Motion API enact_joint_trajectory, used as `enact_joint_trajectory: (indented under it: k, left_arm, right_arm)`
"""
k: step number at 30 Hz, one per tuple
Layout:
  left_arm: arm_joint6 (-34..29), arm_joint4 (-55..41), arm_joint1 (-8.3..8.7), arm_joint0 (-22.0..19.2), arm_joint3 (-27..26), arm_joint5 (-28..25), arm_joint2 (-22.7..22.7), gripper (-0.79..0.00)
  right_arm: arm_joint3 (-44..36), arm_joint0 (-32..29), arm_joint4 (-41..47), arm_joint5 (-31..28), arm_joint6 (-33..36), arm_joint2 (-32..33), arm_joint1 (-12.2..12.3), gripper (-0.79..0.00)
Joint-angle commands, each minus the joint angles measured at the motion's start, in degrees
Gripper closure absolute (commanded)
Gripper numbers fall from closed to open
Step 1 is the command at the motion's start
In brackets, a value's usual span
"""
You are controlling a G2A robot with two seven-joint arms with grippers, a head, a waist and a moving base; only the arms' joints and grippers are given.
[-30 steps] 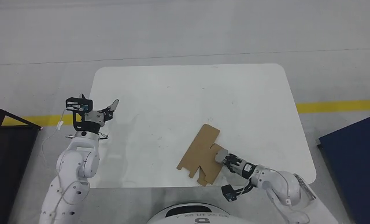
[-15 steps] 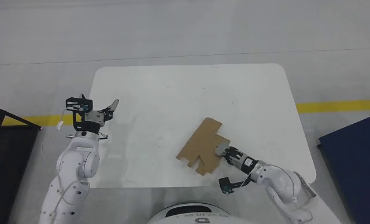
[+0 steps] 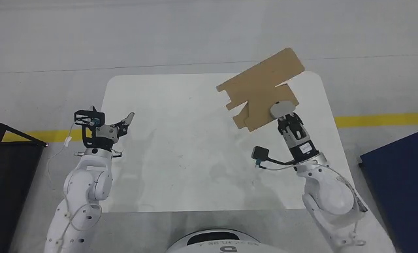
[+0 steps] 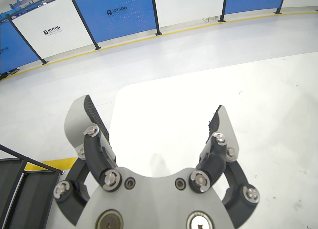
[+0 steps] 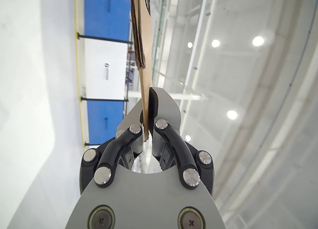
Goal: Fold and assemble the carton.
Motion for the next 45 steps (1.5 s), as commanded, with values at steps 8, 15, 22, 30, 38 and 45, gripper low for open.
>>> enact_joint_trajectory:
  k: [8,15,22,30,38,45]
  left_arm:
    - [0.0,0.0,0.0,0.0,0.0,0.0,0.0,-0.785]
    - [0.0,0.0,0.0,0.0,0.0,0.0,0.0,-0.785]
    - [0.0,0.0,0.0,0.0,0.0,0.0,0.0,-0.785]
    - [0.0,0.0,0.0,0.0,0.0,0.0,0.0,-0.785]
    - [0.0,0.0,0.0,0.0,0.0,0.0,0.0,-0.785]
    - [0.0,0.0,0.0,0.0,0.0,0.0,0.0,-0.785]
  right_arm:
    - [3.46,8.33,-2.07,5.5,11.62,-5.81,1.59,0.0]
    - [3.46,8.33,-2.07,5.5,11.62,-5.81,1.59,0.0]
    - [3.46,8.33,-2.07,5.5,11.62,-5.81,1.59,0.0]
    - [3.46,8.33,-2.07,5.5,11.62,-5.81,1.59,0.0]
    - [1.88,12.17,-2.07,4.71,7.71,-3.51,2.21,0.0]
    - [1.58,15.24,-2.07,4.38,5.97,-3.31,5.27,0.0]
